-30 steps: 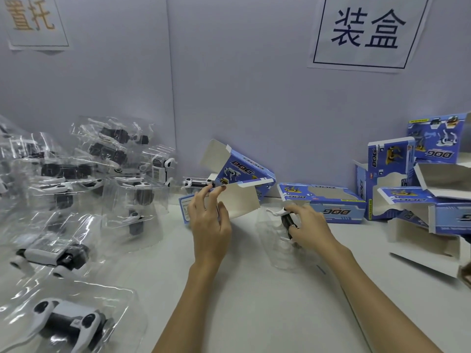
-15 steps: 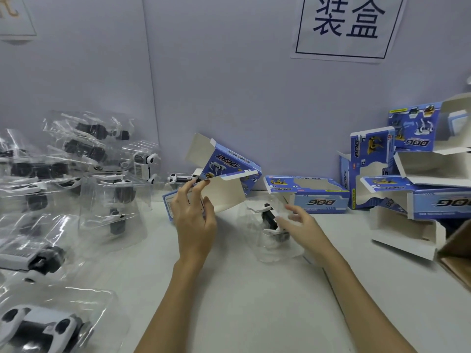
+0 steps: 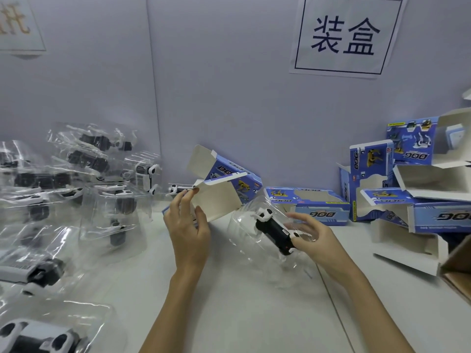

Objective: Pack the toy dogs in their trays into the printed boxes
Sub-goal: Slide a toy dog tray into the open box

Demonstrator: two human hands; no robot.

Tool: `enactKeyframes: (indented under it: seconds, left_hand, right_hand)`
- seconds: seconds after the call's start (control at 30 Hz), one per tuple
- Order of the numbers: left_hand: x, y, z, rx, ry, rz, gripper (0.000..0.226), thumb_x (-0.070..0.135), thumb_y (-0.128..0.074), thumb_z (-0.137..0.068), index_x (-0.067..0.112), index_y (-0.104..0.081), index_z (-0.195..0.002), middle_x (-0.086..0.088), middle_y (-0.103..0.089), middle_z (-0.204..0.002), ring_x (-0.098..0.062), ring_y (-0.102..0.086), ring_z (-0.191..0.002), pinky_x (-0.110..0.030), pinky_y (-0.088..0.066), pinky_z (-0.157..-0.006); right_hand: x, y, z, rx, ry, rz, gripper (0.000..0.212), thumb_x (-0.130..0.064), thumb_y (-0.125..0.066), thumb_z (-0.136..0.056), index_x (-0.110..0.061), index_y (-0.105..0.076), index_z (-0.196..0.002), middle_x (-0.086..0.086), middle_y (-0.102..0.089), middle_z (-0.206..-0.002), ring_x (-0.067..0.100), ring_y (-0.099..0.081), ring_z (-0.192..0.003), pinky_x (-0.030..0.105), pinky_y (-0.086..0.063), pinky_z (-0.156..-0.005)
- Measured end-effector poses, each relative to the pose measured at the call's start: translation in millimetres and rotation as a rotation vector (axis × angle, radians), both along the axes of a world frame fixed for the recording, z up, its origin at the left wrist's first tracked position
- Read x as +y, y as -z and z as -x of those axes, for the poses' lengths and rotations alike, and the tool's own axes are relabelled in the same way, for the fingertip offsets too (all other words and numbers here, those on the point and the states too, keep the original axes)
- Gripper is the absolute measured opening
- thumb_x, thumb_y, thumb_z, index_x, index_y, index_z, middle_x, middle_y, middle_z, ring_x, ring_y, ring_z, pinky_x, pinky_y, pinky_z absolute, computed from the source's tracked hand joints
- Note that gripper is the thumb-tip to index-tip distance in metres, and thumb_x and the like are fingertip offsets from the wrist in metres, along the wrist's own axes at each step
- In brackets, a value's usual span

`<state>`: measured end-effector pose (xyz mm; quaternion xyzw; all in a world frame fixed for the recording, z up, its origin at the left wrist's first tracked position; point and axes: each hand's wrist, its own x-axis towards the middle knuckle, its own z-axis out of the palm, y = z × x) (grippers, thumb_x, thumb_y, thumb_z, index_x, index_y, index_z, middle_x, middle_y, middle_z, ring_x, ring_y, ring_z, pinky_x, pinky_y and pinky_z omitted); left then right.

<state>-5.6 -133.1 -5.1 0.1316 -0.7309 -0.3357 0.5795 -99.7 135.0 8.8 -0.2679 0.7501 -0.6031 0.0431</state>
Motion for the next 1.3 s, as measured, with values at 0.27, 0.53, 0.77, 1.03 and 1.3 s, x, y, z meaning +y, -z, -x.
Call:
enactKeyframes:
  seconds: [0.27,0.53,0.77,1.03,1.3]
  left_hand:
    - [2.8,-3.0,-3.7,-0.036,0.032,-0.001,0.049,-0.002,-0.060,-0.096,0.024,-0.062,-0.138,0.006,-0.055,-0.143,-0.024,-0.046,-0.126,-0.010,-0.027,-0.105]
    - [9.2,-3.8,-9.7,-0.131,0.140,0.137,0.047,0.011,-0.060,-0.093,0.027,-0.065,-0.137,0.012,-0.061,-0.138,-0.019,-0.051,-0.121,-0.021,-0.040,-0.102]
    - [-1.2,-3.3,-13.4,-0.190,0.346,0.278,0.048,0.017,-0.059,-0.095,0.027,-0.061,-0.142,0.018,-0.056,-0.144,-0.016,-0.051,-0.130,-0.046,-0.054,-0.100]
    - [-4.8,2.1,-11.1,-0.359,0.416,0.395,0.062,0.002,-0.073,-0.089,0.030,-0.060,-0.143,0.014,-0.050,-0.153,-0.016,-0.042,-0.136,-0.015,-0.029,-0.113]
    - [0.6,2.1,-9.0,-0.425,0.448,0.405,0.069,0.004,-0.076,-0.084,0.032,-0.057,-0.144,0.012,-0.045,-0.155,-0.015,-0.034,-0.139,-0.028,-0.032,-0.113]
  right_hand:
    - [13.0,-11.5,1.9,-0.014,-0.069,0.137,0.055,-0.022,-0.071,-0.082,-0.044,-0.065,-0.132,-0.003,-0.075,-0.125,0.019,-0.073,-0.113,0.037,-0.059,-0.092]
    - [-4.0,-11.9,-5.0,-0.093,-0.242,0.152,0.055,-0.015,-0.066,-0.086,-0.032,-0.066,-0.138,0.006,-0.073,-0.125,0.025,-0.069,-0.117,0.037,-0.061,-0.086]
    - [7.9,-8.8,2.1,-0.148,-0.198,0.132,0.055,-0.015,-0.063,-0.082,-0.034,-0.070,-0.133,0.013,-0.072,-0.127,0.035,-0.069,-0.116,0.042,-0.062,-0.086]
    - [22.5,-6.2,7.0,-0.139,-0.111,0.038,0.053,-0.016,-0.063,-0.080,-0.038,-0.074,-0.127,0.004,-0.077,-0.117,0.021,-0.073,-0.108,0.036,-0.063,-0.078]
    - [22.8,-5.1,5.5,-0.122,-0.072,-0.017,0.051,-0.008,-0.065,-0.085,-0.038,-0.076,-0.124,0.000,-0.078,-0.114,0.019,-0.075,-0.100,0.032,-0.062,-0.075]
